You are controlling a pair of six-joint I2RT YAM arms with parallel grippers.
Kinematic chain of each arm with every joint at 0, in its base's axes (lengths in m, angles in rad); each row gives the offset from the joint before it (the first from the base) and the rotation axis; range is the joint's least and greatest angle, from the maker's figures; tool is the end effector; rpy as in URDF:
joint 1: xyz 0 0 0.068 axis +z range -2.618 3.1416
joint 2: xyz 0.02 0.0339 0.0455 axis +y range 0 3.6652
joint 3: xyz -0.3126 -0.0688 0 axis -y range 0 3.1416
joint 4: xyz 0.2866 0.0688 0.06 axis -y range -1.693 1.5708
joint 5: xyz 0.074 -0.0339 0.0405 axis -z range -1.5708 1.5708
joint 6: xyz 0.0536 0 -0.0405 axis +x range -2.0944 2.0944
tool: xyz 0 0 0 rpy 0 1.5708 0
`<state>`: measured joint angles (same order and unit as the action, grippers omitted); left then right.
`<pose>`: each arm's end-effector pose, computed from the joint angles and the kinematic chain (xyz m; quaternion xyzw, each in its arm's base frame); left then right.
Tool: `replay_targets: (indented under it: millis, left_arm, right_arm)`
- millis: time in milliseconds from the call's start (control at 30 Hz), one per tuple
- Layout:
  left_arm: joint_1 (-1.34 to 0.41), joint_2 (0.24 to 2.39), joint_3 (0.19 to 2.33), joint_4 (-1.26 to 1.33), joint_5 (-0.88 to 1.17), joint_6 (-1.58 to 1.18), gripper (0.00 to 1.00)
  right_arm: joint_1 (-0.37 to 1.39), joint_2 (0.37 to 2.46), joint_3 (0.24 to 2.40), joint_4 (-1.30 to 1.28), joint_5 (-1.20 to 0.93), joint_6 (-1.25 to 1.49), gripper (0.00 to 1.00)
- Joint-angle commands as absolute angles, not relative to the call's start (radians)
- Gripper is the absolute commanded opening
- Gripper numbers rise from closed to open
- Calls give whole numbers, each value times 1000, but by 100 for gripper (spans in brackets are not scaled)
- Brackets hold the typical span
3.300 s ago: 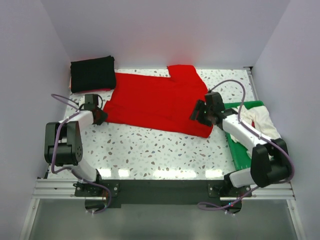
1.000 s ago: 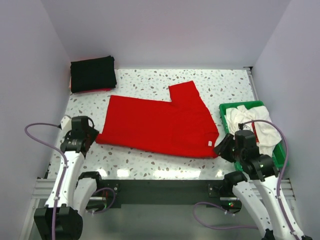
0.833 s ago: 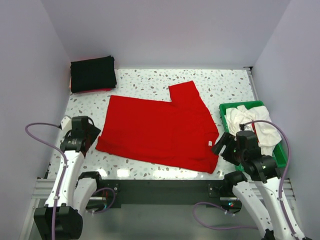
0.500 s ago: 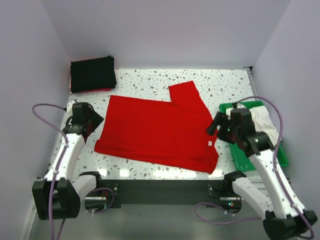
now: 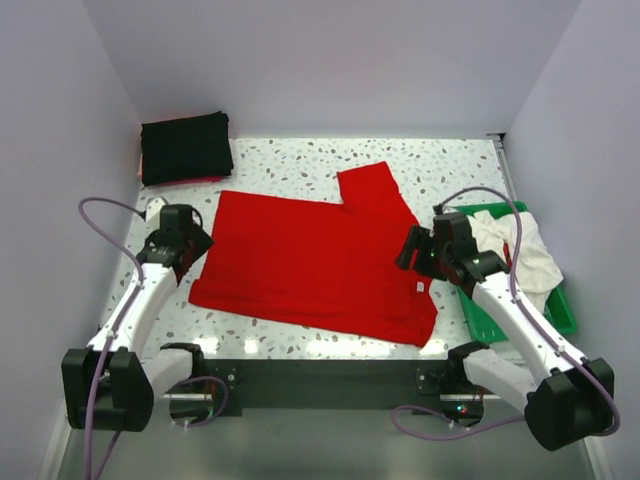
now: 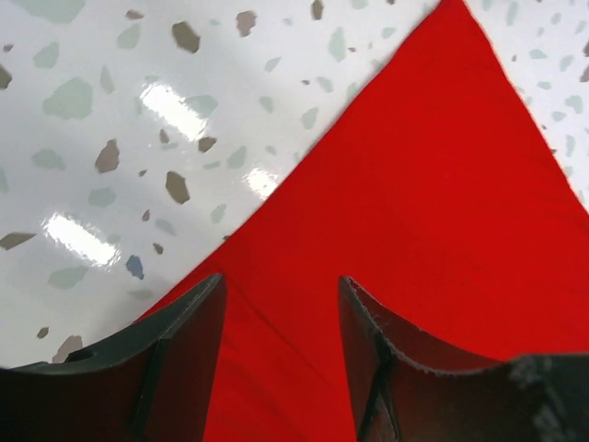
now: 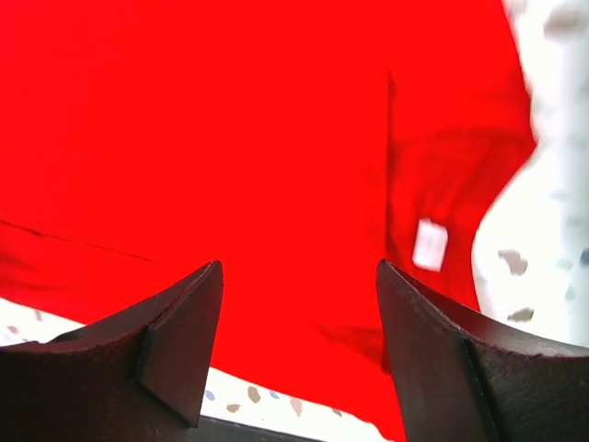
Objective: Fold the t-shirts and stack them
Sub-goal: Fold the tshirt
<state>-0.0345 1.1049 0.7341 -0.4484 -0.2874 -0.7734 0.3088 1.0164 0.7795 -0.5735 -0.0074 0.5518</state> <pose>0.2544 0.0064 0.2532 -0.3815 0.8395 -0.0203 0.3864 0.2248 0.0721 0.2779 0.1112 0.9219 0.1579 0.3358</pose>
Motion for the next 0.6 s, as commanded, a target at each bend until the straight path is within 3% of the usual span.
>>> replay_targets:
  millis: [0, 133, 300, 567]
  left_arm:
    - [-35, 1066, 655, -474, -347, -836, 57]
    - [-44, 1118, 638, -350, -187, -839, 51]
    - [-98, 1229, 713, -437, -278, -925, 48]
    - [-100, 1390, 733, -344, -248, -923, 42]
  right_arm:
    - [322, 1006, 690, -505, -47, 581, 70]
    - [373, 1029, 635, -469, -45, 566, 70]
    - [391, 1104, 617, -431, -51, 551, 70]
    - [396, 1212, 618, -345, -46, 561, 70]
